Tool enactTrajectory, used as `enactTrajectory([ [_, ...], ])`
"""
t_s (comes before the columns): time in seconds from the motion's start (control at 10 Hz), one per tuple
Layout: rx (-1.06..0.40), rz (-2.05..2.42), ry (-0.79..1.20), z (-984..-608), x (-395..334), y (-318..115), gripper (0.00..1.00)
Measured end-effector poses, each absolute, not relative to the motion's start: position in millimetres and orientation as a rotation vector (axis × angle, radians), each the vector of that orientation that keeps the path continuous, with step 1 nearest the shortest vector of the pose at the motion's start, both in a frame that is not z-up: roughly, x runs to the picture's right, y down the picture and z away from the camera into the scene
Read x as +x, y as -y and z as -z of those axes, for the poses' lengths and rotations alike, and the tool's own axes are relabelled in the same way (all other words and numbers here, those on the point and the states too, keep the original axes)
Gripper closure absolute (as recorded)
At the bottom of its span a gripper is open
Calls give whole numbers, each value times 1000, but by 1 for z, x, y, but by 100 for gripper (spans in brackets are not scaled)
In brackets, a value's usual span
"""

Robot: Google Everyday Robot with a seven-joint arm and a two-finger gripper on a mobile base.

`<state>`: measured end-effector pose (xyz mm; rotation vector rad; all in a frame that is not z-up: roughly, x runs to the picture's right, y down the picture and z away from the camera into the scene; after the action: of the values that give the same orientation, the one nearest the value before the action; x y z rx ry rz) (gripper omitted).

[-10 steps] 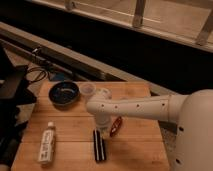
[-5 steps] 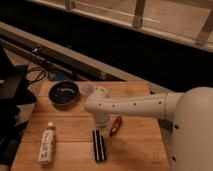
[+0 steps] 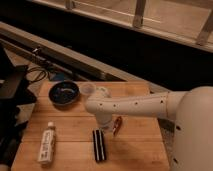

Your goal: Push the eraser across the table

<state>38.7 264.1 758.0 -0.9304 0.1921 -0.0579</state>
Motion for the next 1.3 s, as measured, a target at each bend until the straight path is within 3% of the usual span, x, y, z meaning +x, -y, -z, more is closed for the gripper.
enactTrajectory([
  [0.5,-1101,-20,-134,-746,36,-336,100],
  [0.6,-1138,-6,-111,-743,26,-343,94],
  [0.7,-1162,18,-86,-743,9,-346,88],
  [1.0,-1126,55,-83,-751,-11,-321,100],
  [1.3,-1123,82,-70,-752,-35,-313,100],
])
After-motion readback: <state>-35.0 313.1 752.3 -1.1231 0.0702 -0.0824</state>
